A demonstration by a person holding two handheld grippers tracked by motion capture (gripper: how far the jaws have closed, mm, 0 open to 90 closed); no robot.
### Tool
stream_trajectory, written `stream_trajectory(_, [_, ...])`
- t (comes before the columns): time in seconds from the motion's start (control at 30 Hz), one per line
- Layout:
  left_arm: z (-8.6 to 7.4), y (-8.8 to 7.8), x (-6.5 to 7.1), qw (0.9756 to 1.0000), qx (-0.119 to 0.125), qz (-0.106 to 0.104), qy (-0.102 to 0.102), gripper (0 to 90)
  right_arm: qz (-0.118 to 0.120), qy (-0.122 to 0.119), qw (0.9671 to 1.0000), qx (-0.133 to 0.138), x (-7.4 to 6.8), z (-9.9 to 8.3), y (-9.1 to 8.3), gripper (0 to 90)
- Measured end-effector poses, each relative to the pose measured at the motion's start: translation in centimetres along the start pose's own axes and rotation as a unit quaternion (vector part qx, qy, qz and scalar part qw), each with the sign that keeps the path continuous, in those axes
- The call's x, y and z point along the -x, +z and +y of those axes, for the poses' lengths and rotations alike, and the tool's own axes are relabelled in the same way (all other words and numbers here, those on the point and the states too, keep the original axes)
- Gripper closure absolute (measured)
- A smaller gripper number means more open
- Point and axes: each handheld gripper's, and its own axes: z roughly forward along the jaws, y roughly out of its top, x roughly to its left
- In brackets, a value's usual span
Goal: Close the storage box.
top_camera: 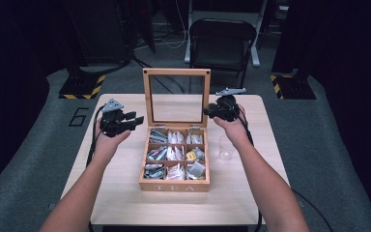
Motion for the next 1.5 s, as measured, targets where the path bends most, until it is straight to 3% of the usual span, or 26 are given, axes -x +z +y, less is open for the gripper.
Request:
stream_trajectory(0.3, [0.1,-0.7,0.4,1.0000,0.001,-0.002,0.002,53.0,0.007,-0.036,0.9993,0.012,-1.9,-0.3,-2.7,57.2])
stream_trajectory(0.53, [-0.3,-1.2,0.7,1.0000,0.001,-0.002,0.002,50.5,0.014,-0.045,0.9988,0.012,-2.8,-1.3,-4.0,53.3])
stream_trajectory(0.6, [-0.6,-1.3,0.7,1.0000,0.001,0.001,-0.001,48.8,0.022,-0.041,0.9989,0.008,-3.2,-1.8,-4.6,48.0])
stream_trajectory(0.7, [-0.9,-1.3,0.6,1.0000,0.003,0.000,-0.006,47.3,0.025,-0.034,0.9991,0.007,-3.4,-2.0,-4.8,43.8])
stream_trajectory(0.83, [-1.2,-1.6,0.6,1.0000,-0.002,0.003,-0.006,43.6,0.036,-0.044,0.9983,0.010,-4.2,-2.7,-5.3,38.8])
stream_trajectory(1.27, [-1.7,-2.5,1.4,1.0000,0.006,-0.003,-0.003,42.1,0.043,-0.070,0.9966,0.008,-5.9,-4.5,-5.8,38.6])
stream_trajectory(1.5, [-2.0,-2.8,1.7,0.9999,0.004,-0.010,-0.002,42.1,0.057,-0.050,0.9970,0.015,-6.2,-5.4,-5.9,35.8])
